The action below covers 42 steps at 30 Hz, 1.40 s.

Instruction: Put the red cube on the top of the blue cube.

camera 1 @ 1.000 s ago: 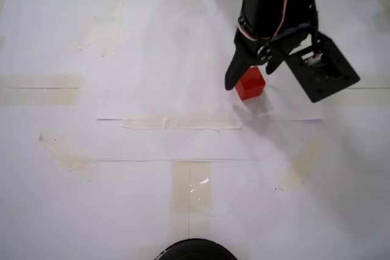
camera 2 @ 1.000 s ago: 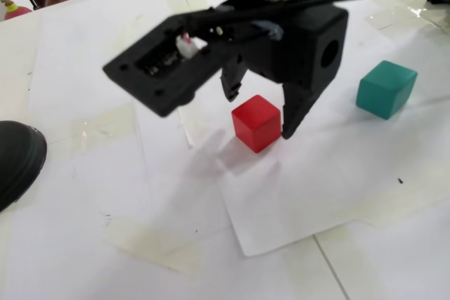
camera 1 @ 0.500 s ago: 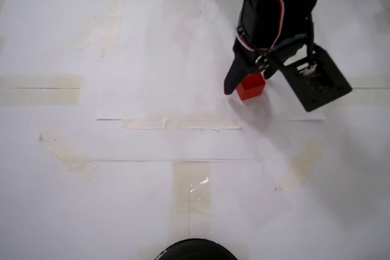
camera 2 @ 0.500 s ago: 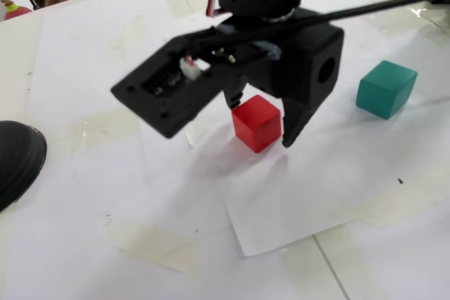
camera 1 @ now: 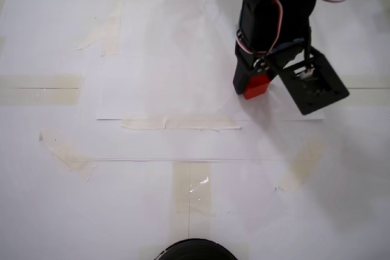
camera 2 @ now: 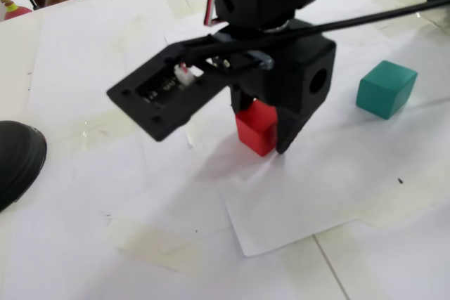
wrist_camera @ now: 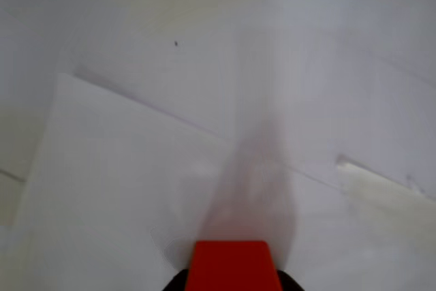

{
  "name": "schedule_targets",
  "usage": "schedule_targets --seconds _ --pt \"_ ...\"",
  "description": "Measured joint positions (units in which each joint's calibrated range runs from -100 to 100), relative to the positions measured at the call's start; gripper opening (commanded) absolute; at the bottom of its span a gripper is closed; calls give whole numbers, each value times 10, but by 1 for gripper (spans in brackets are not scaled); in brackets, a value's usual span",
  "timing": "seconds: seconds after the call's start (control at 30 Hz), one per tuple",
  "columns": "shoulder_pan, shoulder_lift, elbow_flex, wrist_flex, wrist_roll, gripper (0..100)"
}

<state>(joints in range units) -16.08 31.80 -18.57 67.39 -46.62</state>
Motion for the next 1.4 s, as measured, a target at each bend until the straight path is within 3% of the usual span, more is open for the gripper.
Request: schedule_targets --seconds 0.4,0.93,1.17,1.4 --pt "-1 -12 25 2 4 12" --pt "-1 -198 33 175 4 12" --pt "-1 -354 140 233 3 12" --pt "-10 -492 315 221 -21 12"
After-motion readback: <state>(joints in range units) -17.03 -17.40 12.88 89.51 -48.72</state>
